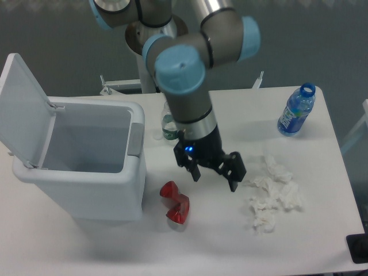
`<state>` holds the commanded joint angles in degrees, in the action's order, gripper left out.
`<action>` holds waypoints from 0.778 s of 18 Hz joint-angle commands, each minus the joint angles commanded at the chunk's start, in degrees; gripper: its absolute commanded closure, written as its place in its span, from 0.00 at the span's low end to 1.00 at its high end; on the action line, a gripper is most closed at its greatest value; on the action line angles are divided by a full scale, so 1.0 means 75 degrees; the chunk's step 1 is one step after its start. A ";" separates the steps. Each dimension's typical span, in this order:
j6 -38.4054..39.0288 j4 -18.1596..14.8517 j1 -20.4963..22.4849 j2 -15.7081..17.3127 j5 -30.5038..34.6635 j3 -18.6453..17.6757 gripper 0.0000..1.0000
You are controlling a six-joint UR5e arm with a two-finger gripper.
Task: Pick up the cans
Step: 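Move the gripper down over the crushed red can beside the bin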
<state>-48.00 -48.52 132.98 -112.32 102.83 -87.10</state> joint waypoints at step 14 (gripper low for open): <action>0.0623 0.0000 -0.0258 -0.0855 0.0058 0.0024 0.00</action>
<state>-43.33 -48.52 131.05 -118.74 103.27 -86.92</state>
